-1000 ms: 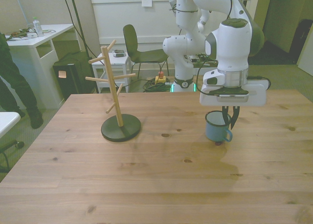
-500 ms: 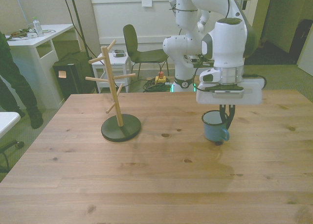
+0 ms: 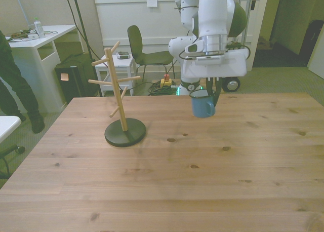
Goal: Hang the mug
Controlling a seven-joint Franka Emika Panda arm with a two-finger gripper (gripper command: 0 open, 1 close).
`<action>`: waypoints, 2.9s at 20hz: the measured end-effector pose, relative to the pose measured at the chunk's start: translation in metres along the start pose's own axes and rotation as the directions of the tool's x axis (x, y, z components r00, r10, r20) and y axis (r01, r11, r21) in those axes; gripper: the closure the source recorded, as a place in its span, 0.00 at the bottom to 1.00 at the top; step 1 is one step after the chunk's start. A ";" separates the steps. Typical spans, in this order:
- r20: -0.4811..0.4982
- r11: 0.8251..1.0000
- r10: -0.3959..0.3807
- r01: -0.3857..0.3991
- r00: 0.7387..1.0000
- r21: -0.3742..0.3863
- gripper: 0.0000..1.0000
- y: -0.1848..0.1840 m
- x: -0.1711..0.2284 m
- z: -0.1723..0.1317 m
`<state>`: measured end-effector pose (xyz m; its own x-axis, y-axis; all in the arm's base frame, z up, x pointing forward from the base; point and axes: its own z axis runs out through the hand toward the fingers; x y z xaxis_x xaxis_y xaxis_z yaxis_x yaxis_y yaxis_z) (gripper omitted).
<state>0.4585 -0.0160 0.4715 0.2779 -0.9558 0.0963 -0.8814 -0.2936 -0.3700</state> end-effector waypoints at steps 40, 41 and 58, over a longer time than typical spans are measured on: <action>0.060 0.968 0.215 -0.221 0.975 0.115 1.00 0.092 0.209 -0.107; 0.060 0.968 0.217 -0.223 0.974 0.115 1.00 0.095 0.212 -0.107; 0.076 0.969 0.215 -0.223 0.974 0.108 0.00 0.119 0.233 -0.107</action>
<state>0.3779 -0.2758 0.5486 0.1098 -0.9924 -0.0564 -0.8748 -0.0695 -0.4795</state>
